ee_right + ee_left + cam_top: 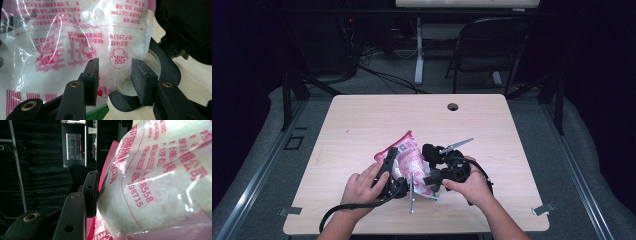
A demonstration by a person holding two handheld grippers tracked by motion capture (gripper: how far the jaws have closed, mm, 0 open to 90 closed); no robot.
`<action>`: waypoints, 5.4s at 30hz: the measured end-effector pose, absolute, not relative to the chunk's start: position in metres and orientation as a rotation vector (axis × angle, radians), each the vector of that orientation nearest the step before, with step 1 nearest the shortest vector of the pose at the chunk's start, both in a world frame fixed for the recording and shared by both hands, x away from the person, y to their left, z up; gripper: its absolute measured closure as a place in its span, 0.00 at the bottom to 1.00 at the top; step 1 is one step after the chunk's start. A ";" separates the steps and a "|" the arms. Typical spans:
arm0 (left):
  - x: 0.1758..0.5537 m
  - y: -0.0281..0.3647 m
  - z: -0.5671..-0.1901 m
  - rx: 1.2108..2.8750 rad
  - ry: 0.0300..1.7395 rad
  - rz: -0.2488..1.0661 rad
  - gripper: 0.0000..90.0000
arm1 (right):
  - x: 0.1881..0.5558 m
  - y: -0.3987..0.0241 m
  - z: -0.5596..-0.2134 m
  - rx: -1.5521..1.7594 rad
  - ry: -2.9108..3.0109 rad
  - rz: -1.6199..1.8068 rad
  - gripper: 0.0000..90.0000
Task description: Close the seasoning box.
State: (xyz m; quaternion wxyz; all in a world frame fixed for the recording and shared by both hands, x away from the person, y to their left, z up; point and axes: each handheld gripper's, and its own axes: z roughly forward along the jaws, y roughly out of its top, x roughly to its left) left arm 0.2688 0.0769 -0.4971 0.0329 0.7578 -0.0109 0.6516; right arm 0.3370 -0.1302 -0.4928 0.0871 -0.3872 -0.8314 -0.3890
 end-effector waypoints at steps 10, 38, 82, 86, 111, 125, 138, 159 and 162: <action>0.269 0.076 -0.497 2.328 -0.037 2.007 0.70 | 0.336 -0.128 -0.498 -1.161 -2.480 -1.114 0.82; 0.269 0.081 -0.496 2.320 -0.034 2.024 0.71 | 0.329 -0.125 -0.490 -1.153 -2.603 -1.203 1.00; 0.268 0.080 -0.493 2.311 -0.046 2.028 0.72 | 0.332 -0.125 -0.496 -1.186 -2.577 -1.234 1.00; 0.268 0.079 -0.493 2.312 -0.044 2.025 0.72 | 0.332 -0.125 -0.496 -1.189 -2.574 -1.239 1.00; 0.268 0.079 -0.492 2.300 -0.049 2.024 0.72 | 0.333 -0.124 -0.497 -1.186 -2.577 -1.240 1.00; 0.267 0.078 -0.491 2.300 -0.050 2.023 0.72 | 0.333 -0.123 -0.497 -1.186 -2.579 -1.239 1.00; 0.268 0.078 -0.491 2.296 -0.046 2.025 0.72 | 0.333 -0.124 -0.497 -1.187 -2.582 -1.238 1.00; 0.267 0.078 -0.491 2.298 -0.039 2.008 0.72 | 0.333 -0.123 -0.497 -1.188 -2.582 -1.241 1.00; 0.268 0.078 -0.491 2.297 -0.039 2.007 0.72 | 0.333 -0.123 -0.497 -1.189 -2.581 -1.242 1.00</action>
